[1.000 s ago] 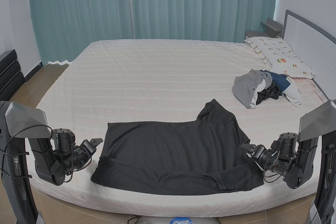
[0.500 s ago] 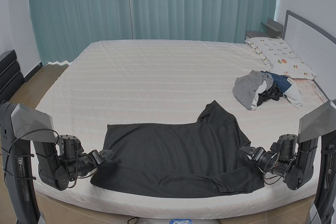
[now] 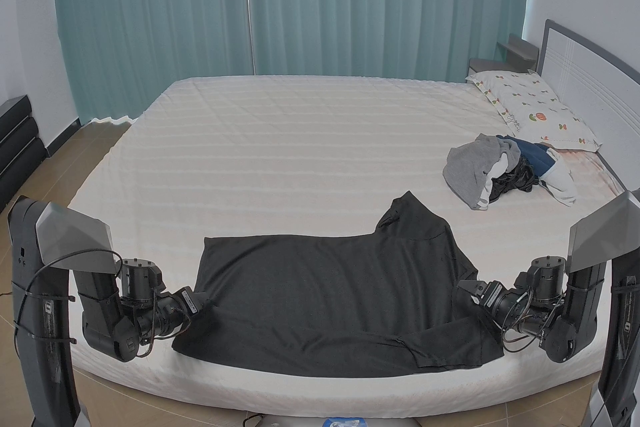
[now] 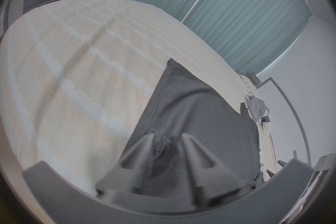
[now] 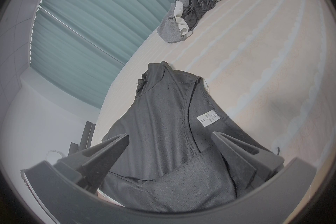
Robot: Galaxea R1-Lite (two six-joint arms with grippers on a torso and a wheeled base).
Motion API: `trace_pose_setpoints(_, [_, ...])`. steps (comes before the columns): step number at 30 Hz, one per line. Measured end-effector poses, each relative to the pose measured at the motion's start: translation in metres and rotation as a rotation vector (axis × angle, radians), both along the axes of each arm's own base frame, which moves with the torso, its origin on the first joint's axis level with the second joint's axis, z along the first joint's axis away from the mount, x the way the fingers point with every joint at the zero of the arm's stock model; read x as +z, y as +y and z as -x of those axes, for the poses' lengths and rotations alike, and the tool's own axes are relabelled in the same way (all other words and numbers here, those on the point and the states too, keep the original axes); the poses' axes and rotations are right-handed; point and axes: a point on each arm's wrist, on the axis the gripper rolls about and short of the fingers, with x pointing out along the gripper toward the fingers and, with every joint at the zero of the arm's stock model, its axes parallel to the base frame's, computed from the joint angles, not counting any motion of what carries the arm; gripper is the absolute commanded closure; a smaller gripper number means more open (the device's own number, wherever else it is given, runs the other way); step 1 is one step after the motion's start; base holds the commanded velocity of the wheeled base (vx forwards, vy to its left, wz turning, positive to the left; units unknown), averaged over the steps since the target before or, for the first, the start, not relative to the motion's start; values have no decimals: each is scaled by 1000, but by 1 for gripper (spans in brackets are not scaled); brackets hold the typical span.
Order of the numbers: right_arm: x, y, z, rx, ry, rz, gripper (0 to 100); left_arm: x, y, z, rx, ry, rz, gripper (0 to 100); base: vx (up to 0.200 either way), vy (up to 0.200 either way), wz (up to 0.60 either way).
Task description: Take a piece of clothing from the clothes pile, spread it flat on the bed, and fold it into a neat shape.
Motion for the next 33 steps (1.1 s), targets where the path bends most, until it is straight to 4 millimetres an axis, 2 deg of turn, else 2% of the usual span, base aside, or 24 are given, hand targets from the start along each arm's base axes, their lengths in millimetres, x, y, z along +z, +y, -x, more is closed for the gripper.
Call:
trace_pose_setpoints(12, [4,-1,-4,19,-36,27,0,-2,12,2,102,18,12,100,0,0,0])
trace_pose_setpoints(22, [8,-7,-20,44,-97,52,0,0,13,1,131,12,49,100,0,0,0])
trace_pose_setpoints(33, [-5,-19,-25,113,-68,36,0,-1,14,2,134,17,48,100,0,0,0])
